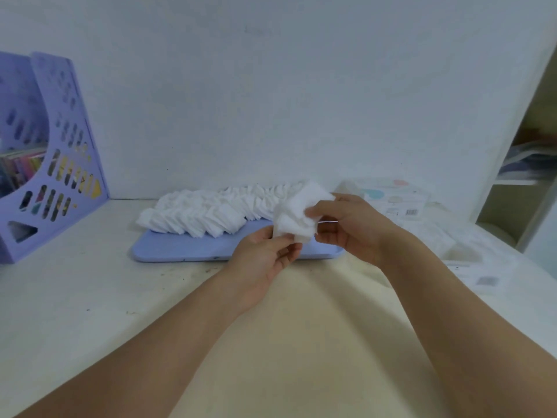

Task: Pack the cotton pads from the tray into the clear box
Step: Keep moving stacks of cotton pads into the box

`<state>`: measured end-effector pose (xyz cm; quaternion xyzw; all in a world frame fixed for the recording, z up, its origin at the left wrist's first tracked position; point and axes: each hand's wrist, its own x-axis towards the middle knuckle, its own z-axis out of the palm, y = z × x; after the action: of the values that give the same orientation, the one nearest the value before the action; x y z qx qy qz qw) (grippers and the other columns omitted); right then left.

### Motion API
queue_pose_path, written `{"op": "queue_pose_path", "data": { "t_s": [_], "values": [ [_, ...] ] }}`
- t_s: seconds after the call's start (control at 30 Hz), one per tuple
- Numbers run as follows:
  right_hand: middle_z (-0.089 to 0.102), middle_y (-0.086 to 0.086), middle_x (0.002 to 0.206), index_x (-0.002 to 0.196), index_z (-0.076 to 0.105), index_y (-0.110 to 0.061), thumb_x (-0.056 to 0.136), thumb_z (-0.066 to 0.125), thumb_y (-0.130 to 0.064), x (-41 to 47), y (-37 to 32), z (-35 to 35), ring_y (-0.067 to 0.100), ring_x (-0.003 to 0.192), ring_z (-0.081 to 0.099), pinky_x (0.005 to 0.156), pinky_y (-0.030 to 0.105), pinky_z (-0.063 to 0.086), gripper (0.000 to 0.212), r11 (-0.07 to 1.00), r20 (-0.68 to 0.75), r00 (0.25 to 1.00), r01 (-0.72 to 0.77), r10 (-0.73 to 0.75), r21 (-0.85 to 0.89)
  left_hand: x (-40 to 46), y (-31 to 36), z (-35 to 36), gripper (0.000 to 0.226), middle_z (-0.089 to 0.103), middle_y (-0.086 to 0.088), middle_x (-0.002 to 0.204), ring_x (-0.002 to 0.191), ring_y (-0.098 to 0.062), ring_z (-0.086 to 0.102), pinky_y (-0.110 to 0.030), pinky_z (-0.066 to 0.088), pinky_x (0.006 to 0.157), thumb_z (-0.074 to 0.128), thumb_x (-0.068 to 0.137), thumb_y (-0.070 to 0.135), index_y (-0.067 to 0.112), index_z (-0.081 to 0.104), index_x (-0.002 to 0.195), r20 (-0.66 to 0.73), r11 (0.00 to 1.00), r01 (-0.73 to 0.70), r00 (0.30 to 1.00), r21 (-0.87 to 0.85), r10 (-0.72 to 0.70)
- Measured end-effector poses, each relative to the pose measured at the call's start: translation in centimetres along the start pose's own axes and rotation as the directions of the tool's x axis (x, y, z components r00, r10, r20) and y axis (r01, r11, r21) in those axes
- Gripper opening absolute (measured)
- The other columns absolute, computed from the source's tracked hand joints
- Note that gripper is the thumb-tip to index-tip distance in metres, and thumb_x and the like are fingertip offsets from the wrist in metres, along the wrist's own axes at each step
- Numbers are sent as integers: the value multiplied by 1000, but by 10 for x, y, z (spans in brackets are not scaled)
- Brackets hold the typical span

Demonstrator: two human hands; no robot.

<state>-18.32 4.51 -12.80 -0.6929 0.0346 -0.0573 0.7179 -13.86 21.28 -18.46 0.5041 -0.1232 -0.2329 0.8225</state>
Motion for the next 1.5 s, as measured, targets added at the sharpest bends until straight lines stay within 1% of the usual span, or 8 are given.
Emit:
{"op": "queue_pose_path", "data": {
  "t_s": [0.27,0.5,0.77,1.0,1.1,1.17,1.27,1.5],
  "values": [
    [76,13,98,111,72,-1,87,70,0,2,7,-6,21,81,73,70,26,59,24,998,13,1000,4,-3,-65,0,10,-7,20,75,-17,111,98,-24,72,-27,61,80,56,97,1,0,72,110,56,985,-31,998,171,21],
    [74,21,112,115,71,3,88,68,-1,1,6,-9,28,95,72,89,35,61,28,999,45,998,-40,41,-25,0,12,-4,28,73,-20,114,103,-28,73,-30,61,84,45,100,-1,-3,65,120,109,995,15,994,94,-26],
    [76,12,102,113,72,-5,84,74,0,0,7,-3,17,80,71,70,24,59,29,983,-3,1000,-1,0,-183,3,10,-8,24,76,-14,109,99,-23,75,-28,62,81,60,98,9,0,66,120,72,991,4,997,136,-14],
    [75,7,88,98,75,-6,88,73,-2,5,11,6,12,72,63,66,23,52,11,850,-92,907,344,-411,-400,2,12,-10,24,75,-16,113,103,-27,74,-28,61,82,58,99,9,-1,65,120,52,993,-5,999,120,-1],
    [71,8,87,100,72,-3,93,66,-3,2,-4,-8,16,77,62,66,27,47,10,926,-170,912,353,-372,-134,1,12,-10,25,74,-19,112,101,-29,74,-28,62,78,59,99,9,-3,65,120,24,995,5,1000,99,-7],
    [69,6,88,99,74,-10,94,64,-3,-2,-15,-19,18,76,59,64,26,44,13,949,-33,949,314,-315,-36,1,12,-10,24,74,-19,112,100,-28,74,-28,61,77,59,99,10,-1,66,119,31,994,0,1000,111,-4],
    [67,6,83,102,72,-9,91,70,-2,-9,-12,-14,15,69,57,59,24,45,13,892,175,953,295,-248,-342,0,12,-9,22,76,-16,109,96,-27,75,-27,60,73,57,99,10,6,69,116,58,991,-10,998,132,2],
    [68,8,91,111,70,-8,78,84,-2,-5,1,1,13,68,59,61,16,48,36,827,1,947,282,-322,-486,-3,15,-6,22,77,-13,99,82,-25,76,-28,60,66,53,100,16,11,73,108,45,985,14,999,174,-23]
  ]
}}
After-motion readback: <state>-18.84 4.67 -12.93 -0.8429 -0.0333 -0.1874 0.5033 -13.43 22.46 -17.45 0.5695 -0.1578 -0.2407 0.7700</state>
